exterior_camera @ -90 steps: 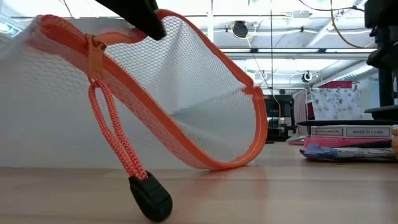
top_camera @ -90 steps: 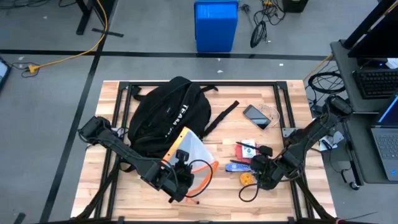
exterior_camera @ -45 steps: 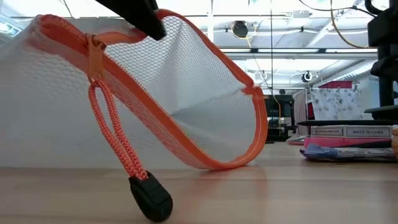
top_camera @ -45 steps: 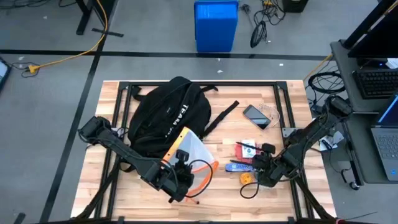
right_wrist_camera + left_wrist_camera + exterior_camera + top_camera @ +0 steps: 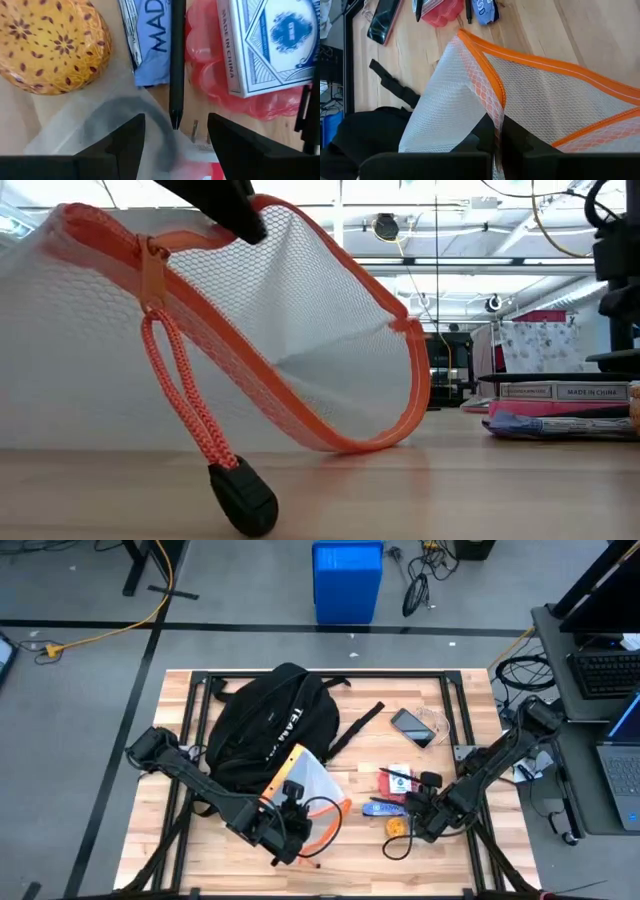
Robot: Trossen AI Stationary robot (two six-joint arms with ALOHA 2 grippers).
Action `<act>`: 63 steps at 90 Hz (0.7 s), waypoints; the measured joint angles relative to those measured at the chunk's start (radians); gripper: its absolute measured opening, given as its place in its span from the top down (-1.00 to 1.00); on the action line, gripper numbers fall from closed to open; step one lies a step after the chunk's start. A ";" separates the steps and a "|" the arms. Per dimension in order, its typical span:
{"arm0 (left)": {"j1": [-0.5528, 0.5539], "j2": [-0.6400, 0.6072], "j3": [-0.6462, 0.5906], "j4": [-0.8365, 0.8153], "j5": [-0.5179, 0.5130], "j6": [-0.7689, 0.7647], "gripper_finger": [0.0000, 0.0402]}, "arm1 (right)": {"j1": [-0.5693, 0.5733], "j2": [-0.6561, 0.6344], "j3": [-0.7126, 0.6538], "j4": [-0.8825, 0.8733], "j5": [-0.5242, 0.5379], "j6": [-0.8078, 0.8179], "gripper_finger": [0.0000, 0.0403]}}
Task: Unpack backpack
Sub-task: Put the left black pen into the orange zip bag
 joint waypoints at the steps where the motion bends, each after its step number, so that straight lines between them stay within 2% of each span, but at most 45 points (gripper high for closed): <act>1: 0.000 0.000 0.000 0.000 0.000 0.000 1.00 | -0.001 0.001 0.000 0.000 0.000 0.000 -0.01; 24: 0.000 0.000 0.000 0.000 0.000 0.000 1.00 | -0.047 0.002 0.000 0.023 -0.004 0.000 0.01; 63: 0.000 0.000 0.000 0.000 0.000 0.000 1.00 | -0.084 0.002 0.000 0.044 -0.055 0.006 0.28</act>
